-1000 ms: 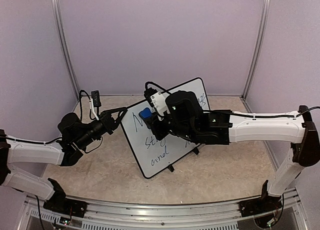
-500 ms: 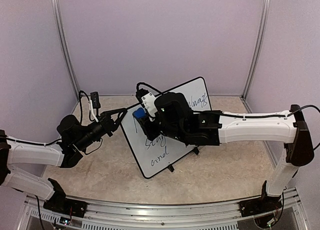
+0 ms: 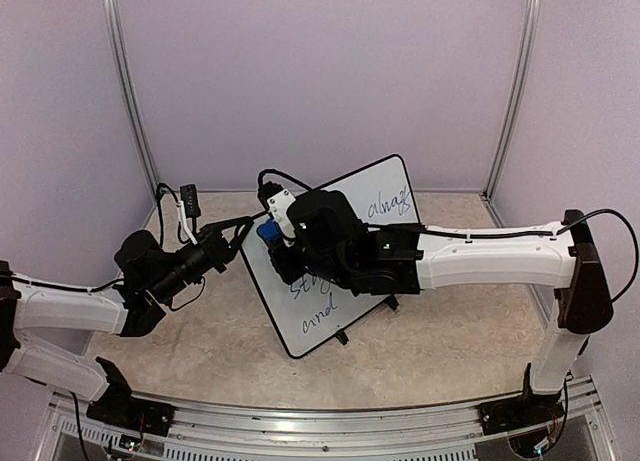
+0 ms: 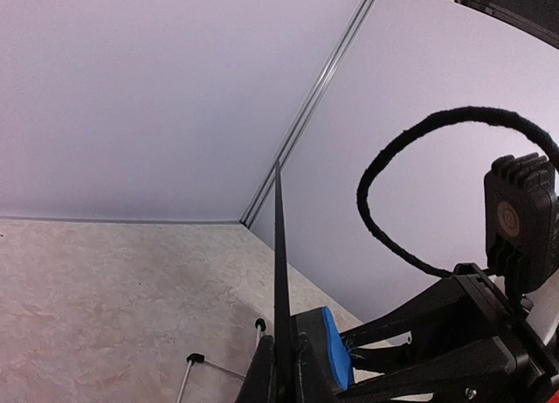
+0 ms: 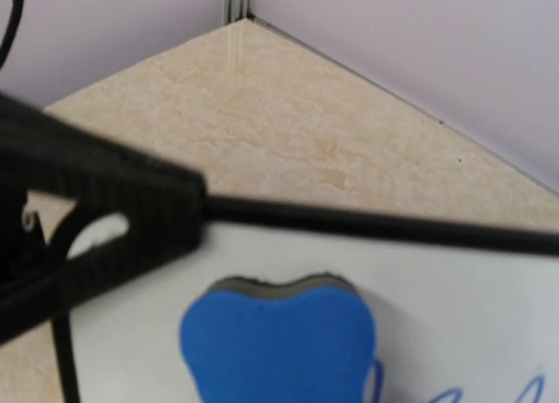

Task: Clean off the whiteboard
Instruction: Erase the whiteboard at the center of the board.

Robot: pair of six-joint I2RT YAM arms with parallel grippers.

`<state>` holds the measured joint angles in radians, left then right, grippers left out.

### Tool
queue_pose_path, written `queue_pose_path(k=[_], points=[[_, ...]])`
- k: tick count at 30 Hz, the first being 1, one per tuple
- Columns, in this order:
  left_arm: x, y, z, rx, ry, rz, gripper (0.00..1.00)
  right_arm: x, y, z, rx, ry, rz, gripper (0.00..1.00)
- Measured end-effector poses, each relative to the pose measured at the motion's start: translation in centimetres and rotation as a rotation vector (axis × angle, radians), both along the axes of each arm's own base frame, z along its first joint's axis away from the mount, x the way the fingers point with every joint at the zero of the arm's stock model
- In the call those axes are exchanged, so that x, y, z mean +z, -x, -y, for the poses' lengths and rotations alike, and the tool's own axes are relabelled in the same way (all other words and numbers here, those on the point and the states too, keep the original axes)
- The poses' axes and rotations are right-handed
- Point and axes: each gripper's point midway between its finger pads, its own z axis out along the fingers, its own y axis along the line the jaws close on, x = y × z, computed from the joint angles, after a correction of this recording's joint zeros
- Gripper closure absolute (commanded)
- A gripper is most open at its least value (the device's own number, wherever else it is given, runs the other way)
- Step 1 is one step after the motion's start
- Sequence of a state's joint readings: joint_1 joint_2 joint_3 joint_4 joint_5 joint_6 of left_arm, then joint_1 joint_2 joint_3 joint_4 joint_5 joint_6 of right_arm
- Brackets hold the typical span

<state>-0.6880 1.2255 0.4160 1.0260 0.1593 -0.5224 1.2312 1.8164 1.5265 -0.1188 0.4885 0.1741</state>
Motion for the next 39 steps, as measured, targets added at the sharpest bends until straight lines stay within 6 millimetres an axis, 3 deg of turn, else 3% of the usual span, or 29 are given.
queue_pose_path(k=[5,13,17,24,33,39], points=[[-0.2,-0.1,-0.2,0.015,-0.002,-0.014,1.00,-1.6,0.3,0.2,-0.007,0.016,-0.025,0.76],[-0.4,-0.4,-0.3,0.031,-0.004,-0.029,1.00,-6.2,1.8,2.0,-0.007,0.063,-0.097,0.77],[-0.4,-0.4,-0.3,0.031,-0.004,-0.029,1.00,-7.2,2.2,2.5,-0.005,0.067,-0.122,0.77],[-0.4,-0.4,-0.3,0.028,-0.002,-0.030,1.00,-6.6,2.2,2.4,0.006,0.081,-0.112,0.76],[-0.1,0.0,0.0,0.007,0.004,-0.018,1.00,-1.0,0.1,0.3,0.017,0.017,-0.018,0.76],[-0.1,0.0,0.0,0.007,0.004,-0.018,1.00,0.0,-0.8,0.3,0.011,0.014,0.005,0.76]])
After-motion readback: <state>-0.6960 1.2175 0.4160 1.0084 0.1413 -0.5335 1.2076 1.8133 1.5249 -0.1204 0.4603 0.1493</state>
